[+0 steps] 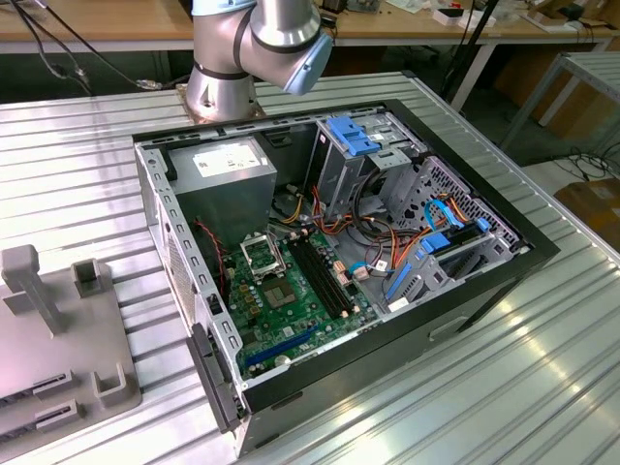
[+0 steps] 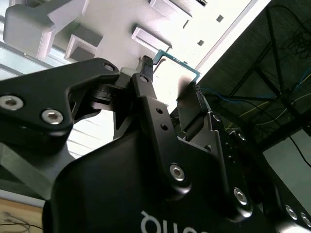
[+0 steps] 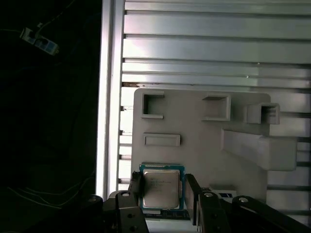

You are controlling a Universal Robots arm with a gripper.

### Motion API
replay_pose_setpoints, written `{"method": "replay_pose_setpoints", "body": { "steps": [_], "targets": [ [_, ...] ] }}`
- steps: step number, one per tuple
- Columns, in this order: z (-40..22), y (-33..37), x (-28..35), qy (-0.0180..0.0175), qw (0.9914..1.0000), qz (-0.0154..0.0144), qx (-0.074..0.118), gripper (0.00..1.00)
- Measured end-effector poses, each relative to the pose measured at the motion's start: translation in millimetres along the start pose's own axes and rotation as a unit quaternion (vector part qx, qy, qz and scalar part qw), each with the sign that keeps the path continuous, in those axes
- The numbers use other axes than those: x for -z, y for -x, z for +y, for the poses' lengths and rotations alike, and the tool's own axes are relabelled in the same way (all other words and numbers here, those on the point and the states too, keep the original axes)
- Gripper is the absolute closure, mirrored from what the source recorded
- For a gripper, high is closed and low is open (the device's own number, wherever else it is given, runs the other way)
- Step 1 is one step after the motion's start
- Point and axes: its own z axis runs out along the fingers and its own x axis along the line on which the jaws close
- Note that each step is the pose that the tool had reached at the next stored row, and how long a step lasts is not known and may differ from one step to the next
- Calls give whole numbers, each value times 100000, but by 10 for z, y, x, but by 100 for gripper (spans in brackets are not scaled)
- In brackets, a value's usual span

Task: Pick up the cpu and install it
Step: 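Pick up the cpu and move it towards the insertion slot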

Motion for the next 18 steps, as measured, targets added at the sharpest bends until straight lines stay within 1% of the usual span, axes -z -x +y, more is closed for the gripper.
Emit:
{"method": "replay_pose_setpoints", "body": {
  "steps": [18],
  "targets": [
    [9, -9, 191, 9, 100000, 255, -13, 55]
  ]
}}
